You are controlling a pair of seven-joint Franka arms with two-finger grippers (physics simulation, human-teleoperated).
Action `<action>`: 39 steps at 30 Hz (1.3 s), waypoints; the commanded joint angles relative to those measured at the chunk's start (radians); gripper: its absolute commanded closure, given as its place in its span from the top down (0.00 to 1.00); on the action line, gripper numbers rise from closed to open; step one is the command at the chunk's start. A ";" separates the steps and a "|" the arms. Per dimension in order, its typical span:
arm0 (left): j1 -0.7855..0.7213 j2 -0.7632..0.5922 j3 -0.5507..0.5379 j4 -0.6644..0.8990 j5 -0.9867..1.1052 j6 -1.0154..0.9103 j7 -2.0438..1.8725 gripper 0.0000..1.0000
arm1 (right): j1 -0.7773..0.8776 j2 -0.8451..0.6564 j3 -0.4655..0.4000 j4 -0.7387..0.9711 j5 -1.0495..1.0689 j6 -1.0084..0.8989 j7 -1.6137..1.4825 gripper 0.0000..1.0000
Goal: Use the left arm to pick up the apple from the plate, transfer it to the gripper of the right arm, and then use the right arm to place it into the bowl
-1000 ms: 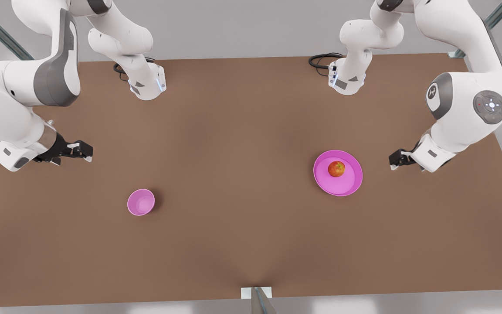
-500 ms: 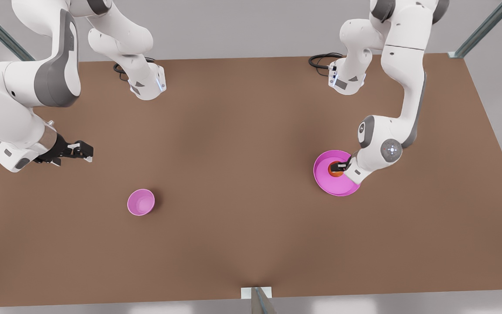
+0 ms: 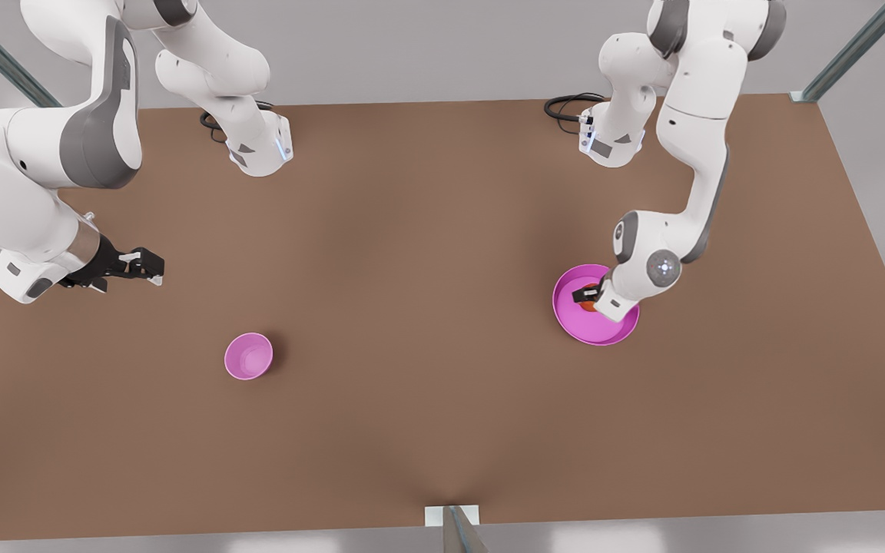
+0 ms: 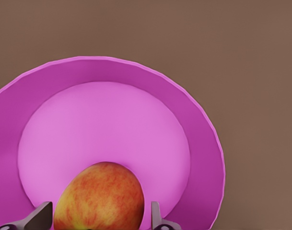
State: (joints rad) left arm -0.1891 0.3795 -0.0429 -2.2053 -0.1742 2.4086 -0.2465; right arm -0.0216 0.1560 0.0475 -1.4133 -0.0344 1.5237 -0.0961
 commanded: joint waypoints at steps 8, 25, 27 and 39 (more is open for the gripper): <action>-0.007 0.021 0.000 -0.001 0.001 0.015 -0.070 0.90 | -0.001 0.000 0.000 0.000 0.001 0.000 -0.007 1.00; -0.007 -0.030 -0.002 0.047 0.001 -0.055 -0.057 0.65 | 0.002 0.000 0.005 0.002 0.001 0.000 -0.022 1.00; -0.007 -0.057 -0.003 0.241 -0.001 -0.276 -0.060 0.65 | 0.002 0.000 0.005 0.002 0.001 0.000 -0.024 1.00; -0.009 0.363 -0.235 0.930 -0.797 -0.398 1.219 0.64 | -0.003 0.011 0.003 0.002 0.091 0.010 -0.008 1.00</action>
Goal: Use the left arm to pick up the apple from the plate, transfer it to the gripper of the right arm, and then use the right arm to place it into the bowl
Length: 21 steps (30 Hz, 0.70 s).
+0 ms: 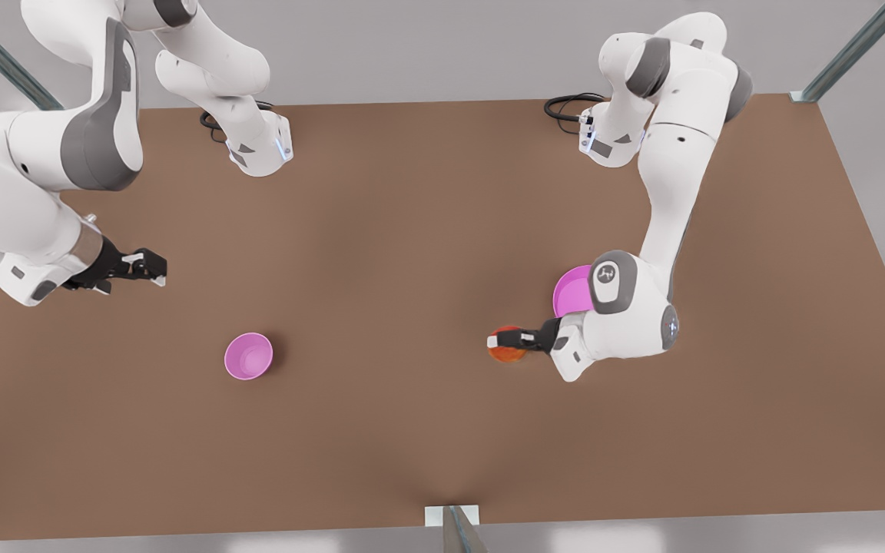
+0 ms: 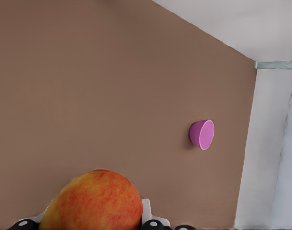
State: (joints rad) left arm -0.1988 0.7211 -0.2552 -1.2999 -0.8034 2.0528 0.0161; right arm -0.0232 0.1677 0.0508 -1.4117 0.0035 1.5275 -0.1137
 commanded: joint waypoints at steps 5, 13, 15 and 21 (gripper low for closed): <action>-0.010 0.241 -0.233 0.208 -0.296 0.208 1.499 0.64 | 0.005 0.177 0.003 0.004 0.590 0.160 0.094 1.00; -0.083 0.299 -0.242 0.275 -0.517 0.302 1.943 0.61 | 0.009 0.484 0.080 0.115 1.096 0.227 -0.020 1.00; -0.099 0.328 -0.242 0.284 -0.609 0.303 2.091 0.61 | 0.009 0.529 0.090 0.108 1.165 0.223 -0.223 1.00; -0.119 0.356 -0.285 0.317 -0.623 0.331 2.138 0.61 | 0.062 0.631 0.133 0.132 1.320 0.312 -0.261 1.00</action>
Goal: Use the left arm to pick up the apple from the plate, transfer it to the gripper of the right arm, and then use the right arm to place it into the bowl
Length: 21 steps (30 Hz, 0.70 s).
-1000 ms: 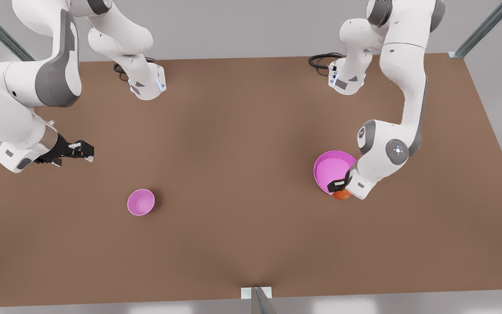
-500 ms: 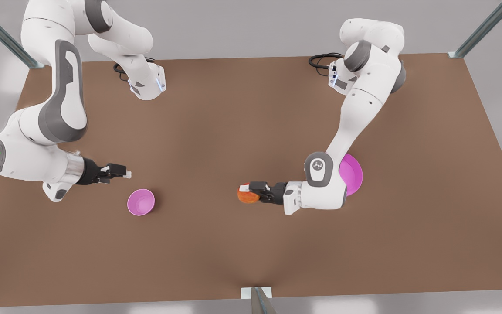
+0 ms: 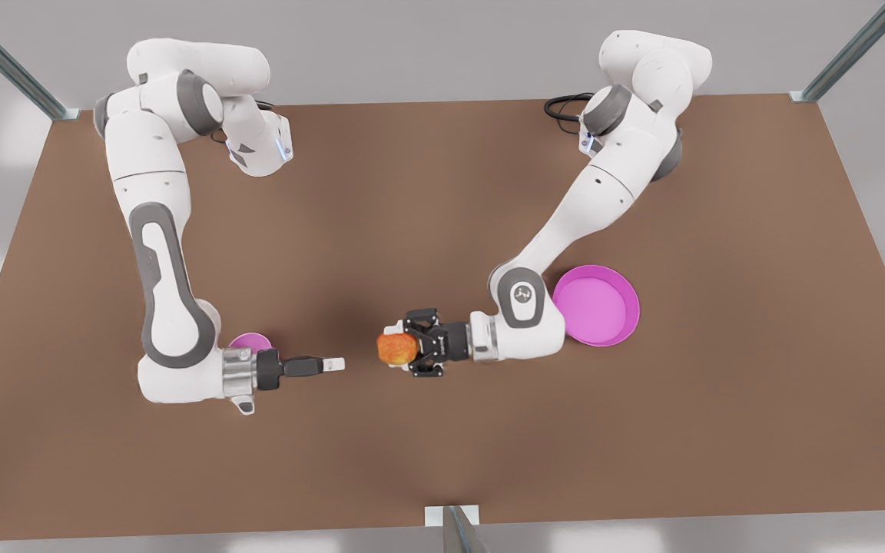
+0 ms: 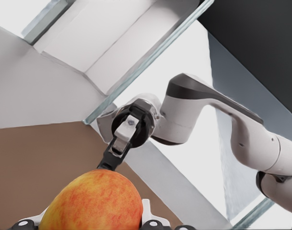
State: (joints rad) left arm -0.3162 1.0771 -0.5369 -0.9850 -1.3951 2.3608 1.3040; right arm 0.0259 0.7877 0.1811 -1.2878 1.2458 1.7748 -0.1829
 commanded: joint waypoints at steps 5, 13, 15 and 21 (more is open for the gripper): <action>-0.018 0.015 -0.002 0.002 -0.079 0.034 0.865 0.61 | 0.051 0.030 0.003 0.016 0.146 0.098 -0.202 1.00; -0.031 0.021 -0.002 0.002 -0.081 0.060 0.867 0.61 | 0.054 0.015 0.004 -0.027 0.141 0.052 -0.204 1.00; -0.029 0.023 -0.002 0.002 -0.081 0.060 0.879 0.61 | 0.058 0.016 0.004 -0.041 0.138 0.057 -0.205 1.00; -0.029 0.027 0.000 0.002 -0.081 0.060 0.880 0.61 | 0.058 -0.090 0.012 -0.203 0.103 0.066 -0.262 1.00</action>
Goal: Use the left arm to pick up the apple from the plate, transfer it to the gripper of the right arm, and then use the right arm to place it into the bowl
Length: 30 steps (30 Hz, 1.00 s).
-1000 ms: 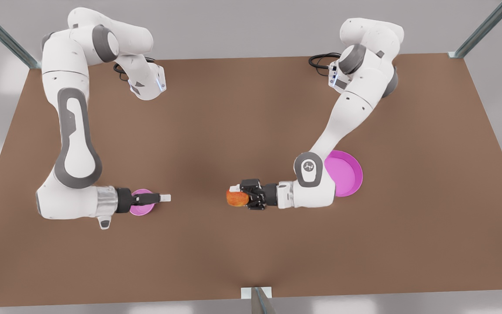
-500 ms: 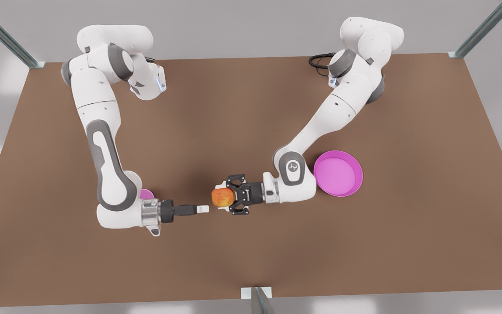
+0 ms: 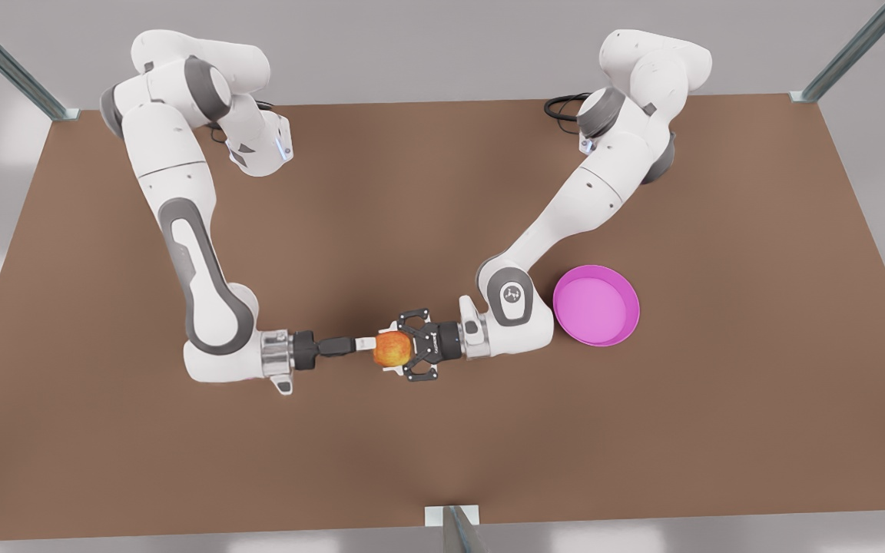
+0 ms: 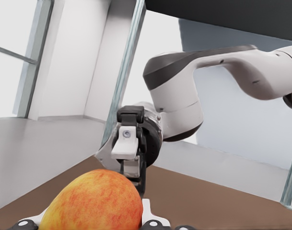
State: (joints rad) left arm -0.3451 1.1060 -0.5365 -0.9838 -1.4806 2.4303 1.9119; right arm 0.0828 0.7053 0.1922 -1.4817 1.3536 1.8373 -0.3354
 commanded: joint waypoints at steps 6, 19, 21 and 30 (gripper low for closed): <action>-0.002 -0.002 0.001 0.000 0.005 0.001 0.272 0.61 | 0.022 0.010 0.026 0.015 0.036 0.120 -0.113 1.00; -0.008 -0.002 0.003 0.000 0.005 0.018 0.274 0.61 | 0.112 0.025 0.027 0.014 0.093 0.227 -0.146 0.83; -0.009 -0.002 0.003 0.000 0.005 0.024 0.274 0.61 | 0.115 0.025 0.027 0.014 0.091 0.249 -0.148 0.74; -0.005 -0.002 0.003 -0.001 0.003 0.035 0.263 1.00 | 0.103 0.023 0.026 0.017 0.084 0.247 -0.148 0.73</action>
State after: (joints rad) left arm -0.3500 1.1065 -0.5330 -0.9851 -1.4790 2.4640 2.1456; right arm 0.1866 0.7298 0.2176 -1.4656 1.4441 2.0784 -0.4580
